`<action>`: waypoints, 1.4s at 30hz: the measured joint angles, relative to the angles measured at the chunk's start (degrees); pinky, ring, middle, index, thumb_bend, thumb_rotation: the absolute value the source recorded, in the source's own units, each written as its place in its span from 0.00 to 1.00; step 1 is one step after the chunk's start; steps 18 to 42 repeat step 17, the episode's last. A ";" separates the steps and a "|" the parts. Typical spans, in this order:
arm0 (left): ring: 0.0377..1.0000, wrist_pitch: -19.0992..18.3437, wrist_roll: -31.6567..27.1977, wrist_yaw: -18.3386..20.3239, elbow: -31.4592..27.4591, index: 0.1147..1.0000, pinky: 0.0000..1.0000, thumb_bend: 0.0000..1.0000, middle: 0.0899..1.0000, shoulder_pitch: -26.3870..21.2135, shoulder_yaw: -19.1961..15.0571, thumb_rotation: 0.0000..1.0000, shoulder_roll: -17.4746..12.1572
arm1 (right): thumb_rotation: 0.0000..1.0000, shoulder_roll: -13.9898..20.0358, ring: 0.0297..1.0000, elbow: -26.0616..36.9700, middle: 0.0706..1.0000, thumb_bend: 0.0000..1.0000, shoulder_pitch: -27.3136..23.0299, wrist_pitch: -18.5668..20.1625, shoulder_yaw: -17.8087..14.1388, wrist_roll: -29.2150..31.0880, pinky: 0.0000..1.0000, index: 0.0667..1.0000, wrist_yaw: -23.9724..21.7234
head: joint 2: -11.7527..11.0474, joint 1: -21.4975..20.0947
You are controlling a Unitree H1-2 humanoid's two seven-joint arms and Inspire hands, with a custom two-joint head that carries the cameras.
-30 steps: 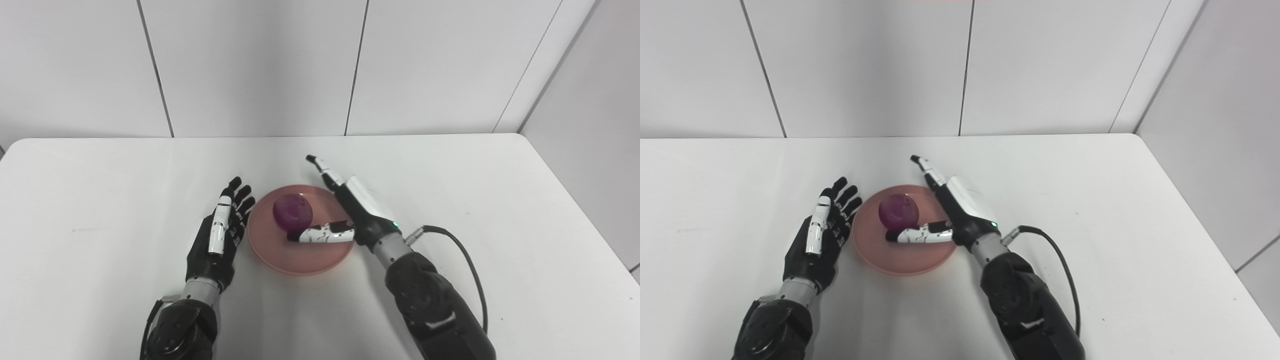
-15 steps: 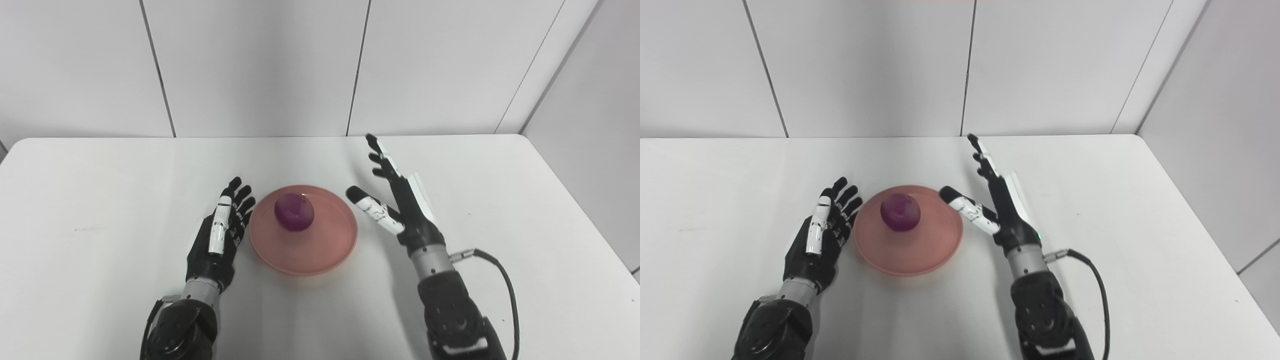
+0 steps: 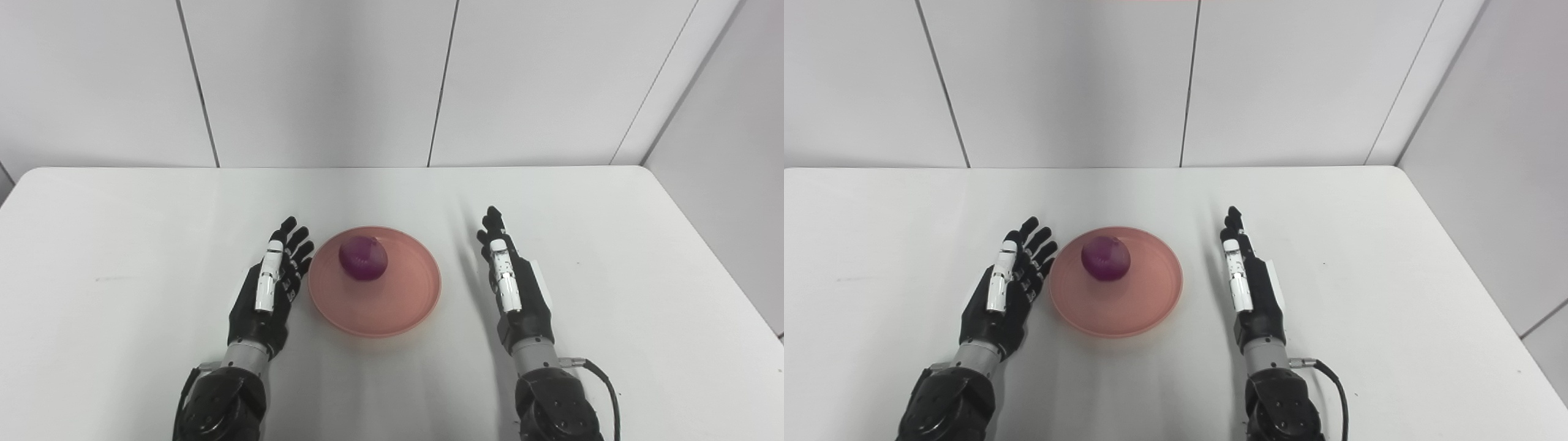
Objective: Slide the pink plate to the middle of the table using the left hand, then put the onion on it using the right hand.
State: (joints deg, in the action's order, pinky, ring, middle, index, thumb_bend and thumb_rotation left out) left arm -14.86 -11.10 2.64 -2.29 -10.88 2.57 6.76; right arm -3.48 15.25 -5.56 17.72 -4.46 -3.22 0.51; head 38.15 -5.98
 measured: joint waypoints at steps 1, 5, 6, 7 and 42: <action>0.95 0.00 -0.01 0.00 -0.09 0.94 0.96 0.45 0.95 0.04 -0.01 1.00 0.00 | 1.00 -0.01 1.00 0.02 1.00 0.24 0.32 0.07 -0.11 0.33 1.00 1.00 0.22 | 0.00 0.00; 0.95 0.00 -0.05 0.25 -0.45 0.94 0.96 0.45 0.96 0.18 -0.05 1.00 -0.14 | 1.00 0.26 1.00 0.01 1.00 0.24 1.00 0.08 -0.10 0.51 1.00 1.00 0.45 | -0.09 0.09; 0.95 0.00 -0.05 0.34 -0.60 0.94 0.96 0.45 0.96 0.27 -0.04 1.00 -0.17 | 1.00 0.41 1.00 0.01 1.00 0.24 1.06 0.08 -0.10 0.52 1.00 1.00 0.48 | 0.00 0.26; 0.95 0.00 -0.04 0.39 -0.68 0.94 0.96 0.45 0.96 0.35 -0.03 1.00 -0.19 | 1.00 0.49 1.00 0.01 1.00 0.24 1.09 0.08 -0.07 0.54 1.00 1.00 0.48 | 0.00 0.27; 0.95 -0.17 -0.08 0.71 -1.10 0.94 0.96 0.45 0.96 1.15 -0.30 1.00 -0.42 | 1.00 -0.21 1.00 -0.12 1.00 0.25 1.41 0.08 0.04 2.28 1.00 1.00 1.50 | -0.18 0.09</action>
